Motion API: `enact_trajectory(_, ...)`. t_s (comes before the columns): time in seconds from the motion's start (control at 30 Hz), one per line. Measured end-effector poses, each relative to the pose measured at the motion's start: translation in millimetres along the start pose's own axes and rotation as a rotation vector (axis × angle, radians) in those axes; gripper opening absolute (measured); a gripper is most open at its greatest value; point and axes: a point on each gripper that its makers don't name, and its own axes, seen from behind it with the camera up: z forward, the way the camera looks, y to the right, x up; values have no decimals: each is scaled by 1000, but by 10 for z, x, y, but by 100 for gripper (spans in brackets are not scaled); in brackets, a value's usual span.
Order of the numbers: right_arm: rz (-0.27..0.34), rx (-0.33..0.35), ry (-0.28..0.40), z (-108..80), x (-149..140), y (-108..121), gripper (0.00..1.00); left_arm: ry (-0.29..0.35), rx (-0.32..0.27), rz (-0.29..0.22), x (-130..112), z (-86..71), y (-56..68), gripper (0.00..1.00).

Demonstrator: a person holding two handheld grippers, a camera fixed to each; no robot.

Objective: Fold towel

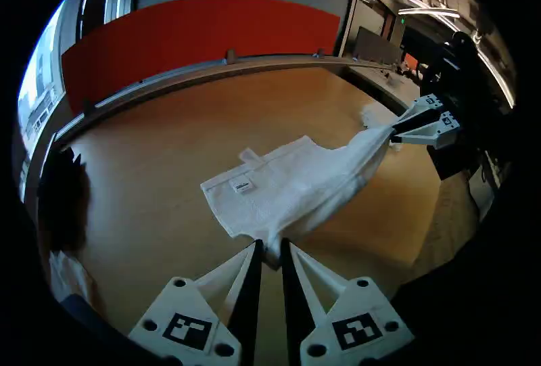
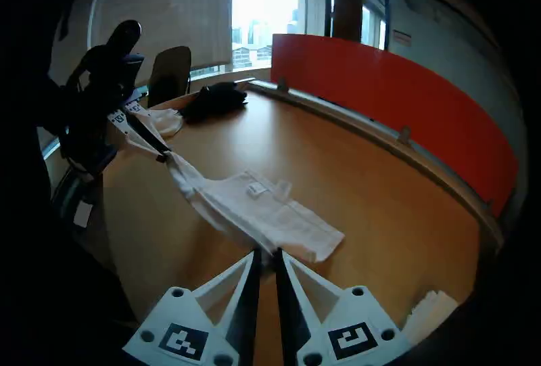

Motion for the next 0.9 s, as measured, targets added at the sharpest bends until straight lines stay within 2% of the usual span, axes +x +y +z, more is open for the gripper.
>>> enact_trajectory(0.47, -4, 3, -12, 80, 20, 54, 15, 8, 12, -8, 76, 72, -74, 19)
enact_trajectory(0.9, -5, -1, -50, 394, -77, 302, 14, 15, 36, 0, 204, 409, -278, 19)
